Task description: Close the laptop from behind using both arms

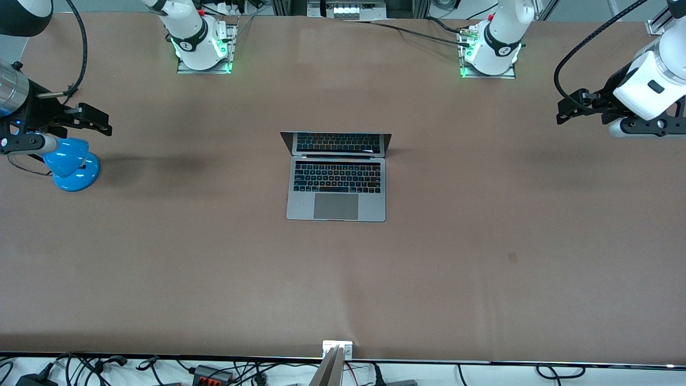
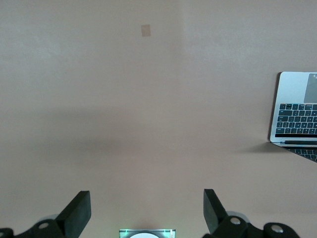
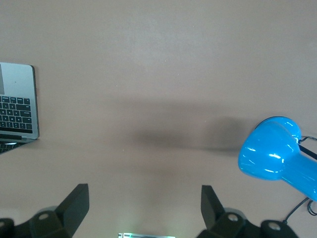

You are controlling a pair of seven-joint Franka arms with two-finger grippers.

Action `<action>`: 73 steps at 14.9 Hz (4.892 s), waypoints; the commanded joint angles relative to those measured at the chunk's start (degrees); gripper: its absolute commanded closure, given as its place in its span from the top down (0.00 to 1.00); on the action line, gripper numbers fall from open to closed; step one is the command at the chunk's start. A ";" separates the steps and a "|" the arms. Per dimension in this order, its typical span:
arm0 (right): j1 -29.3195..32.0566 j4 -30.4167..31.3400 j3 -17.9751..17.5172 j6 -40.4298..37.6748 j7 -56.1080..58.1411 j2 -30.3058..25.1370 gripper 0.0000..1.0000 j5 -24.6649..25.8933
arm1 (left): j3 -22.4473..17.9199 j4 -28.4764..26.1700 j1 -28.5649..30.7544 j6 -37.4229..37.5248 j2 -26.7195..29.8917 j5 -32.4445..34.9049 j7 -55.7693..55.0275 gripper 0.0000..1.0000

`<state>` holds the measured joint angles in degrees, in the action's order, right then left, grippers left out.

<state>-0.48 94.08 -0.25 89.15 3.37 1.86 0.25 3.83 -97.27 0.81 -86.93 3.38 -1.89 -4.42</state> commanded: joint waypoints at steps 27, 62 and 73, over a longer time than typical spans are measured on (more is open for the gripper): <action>-3.56 3.63 -0.37 -12.43 -1.17 0.18 0.00 -2.96 | 13.73 -6.32 -3.88 1.88 -11.93 -21.14 -7.79 0.01; -42.50 35.03 -0.28 57.53 -34.22 5.26 0.00 -12.47 | 28.87 -17.43 -5.55 -34.44 -19.20 -21.58 -19.48 0.01; -36.52 26.07 0.77 60.53 -26.32 13.25 0.00 -12.12 | 28.08 -10.14 -5.55 -36.29 -28.68 -15.97 -22.63 0.01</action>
<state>-38.63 123.19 0.66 149.07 -25.44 12.45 -12.08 32.07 -111.53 -4.59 -123.50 -21.03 -20.62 -24.67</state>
